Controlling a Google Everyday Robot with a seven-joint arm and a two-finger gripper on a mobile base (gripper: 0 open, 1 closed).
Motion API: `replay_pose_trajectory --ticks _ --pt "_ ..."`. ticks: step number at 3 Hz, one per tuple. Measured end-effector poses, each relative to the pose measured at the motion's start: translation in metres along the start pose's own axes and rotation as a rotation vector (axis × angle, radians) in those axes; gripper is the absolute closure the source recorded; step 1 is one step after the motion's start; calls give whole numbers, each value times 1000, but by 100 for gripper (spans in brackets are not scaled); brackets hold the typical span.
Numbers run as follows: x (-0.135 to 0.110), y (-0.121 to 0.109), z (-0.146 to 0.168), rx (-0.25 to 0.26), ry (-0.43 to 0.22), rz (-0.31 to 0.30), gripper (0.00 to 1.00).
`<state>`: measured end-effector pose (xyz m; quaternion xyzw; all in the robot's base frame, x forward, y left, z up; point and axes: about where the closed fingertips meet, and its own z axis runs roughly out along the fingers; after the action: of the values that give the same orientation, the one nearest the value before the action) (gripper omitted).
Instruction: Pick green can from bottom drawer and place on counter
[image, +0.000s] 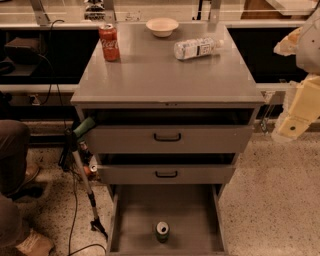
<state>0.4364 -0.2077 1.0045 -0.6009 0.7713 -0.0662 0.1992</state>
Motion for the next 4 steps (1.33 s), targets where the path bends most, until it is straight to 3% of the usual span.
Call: replay_pose_trajectory --ticks 1,2,3,4 --pt "0 0 0 0 0 0 0" --pt "12 15 30 -74 -39 75 0" --pt "25 56 98 -219 -146 221 0" --pt "28 109 172 -360 -294 383 0"
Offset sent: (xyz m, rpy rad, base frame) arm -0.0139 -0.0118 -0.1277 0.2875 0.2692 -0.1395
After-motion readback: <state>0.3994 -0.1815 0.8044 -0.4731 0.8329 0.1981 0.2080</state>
